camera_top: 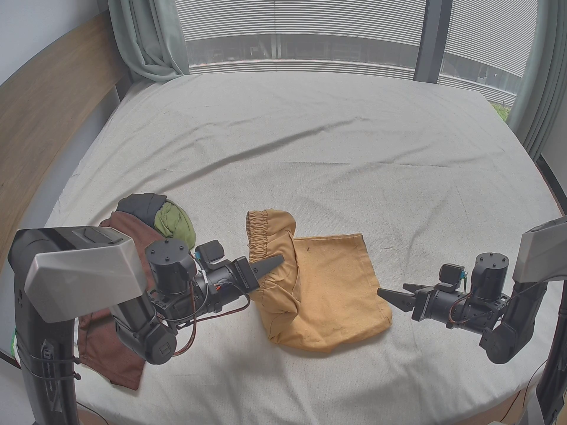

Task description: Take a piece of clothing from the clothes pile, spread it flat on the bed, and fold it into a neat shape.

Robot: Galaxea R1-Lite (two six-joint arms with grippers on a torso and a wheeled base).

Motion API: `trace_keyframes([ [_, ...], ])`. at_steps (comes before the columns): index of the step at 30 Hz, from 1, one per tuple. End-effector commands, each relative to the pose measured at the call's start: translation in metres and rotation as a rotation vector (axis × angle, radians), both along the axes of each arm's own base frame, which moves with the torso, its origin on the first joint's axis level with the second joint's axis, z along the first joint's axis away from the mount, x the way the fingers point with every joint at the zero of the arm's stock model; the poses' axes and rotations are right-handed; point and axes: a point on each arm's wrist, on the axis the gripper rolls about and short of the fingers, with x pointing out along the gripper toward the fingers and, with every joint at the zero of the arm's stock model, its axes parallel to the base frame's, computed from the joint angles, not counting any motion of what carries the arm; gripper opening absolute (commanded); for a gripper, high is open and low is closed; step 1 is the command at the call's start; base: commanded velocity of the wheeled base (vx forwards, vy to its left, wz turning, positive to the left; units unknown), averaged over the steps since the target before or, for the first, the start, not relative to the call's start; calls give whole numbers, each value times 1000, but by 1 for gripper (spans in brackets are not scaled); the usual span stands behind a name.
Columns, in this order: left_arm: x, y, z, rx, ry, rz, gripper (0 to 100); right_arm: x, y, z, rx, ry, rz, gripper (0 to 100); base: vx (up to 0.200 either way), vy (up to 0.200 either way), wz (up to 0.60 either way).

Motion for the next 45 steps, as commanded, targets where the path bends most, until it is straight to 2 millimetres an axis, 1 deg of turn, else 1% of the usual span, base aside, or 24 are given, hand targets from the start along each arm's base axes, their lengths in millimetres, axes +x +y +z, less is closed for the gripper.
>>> trace_keyframes([
  [1, 2, -7, -5, 1, 3, -12, 0, 2, -3, 5, 7, -20, -7, 100, 0, 0, 0],
  [16, 6, -7, -4, -4, -7, -4, 0, 4, -2, 6, 9, -30, -9, 100, 0, 0, 0],
  [22, 7, -9, -3, -3, -5, -9, 0, 6, -2, 10, 14, -47, -9, 100, 0, 0, 0],
  [35, 7, -18, 0, -12, -22, -29, 0, 6, -2, 8, 11, -42, -10, 100, 0, 0, 0],
  [39, 7, -21, -4, -8, -13, -35, 0, 5, -2, 9, 12, -45, -10, 100, 0, 0, 0],
  [45, 3, -28, -5, -3, -5, -55, 0, 5, -2, 9, 11, -44, -10, 100, 0, 0, 0],
])
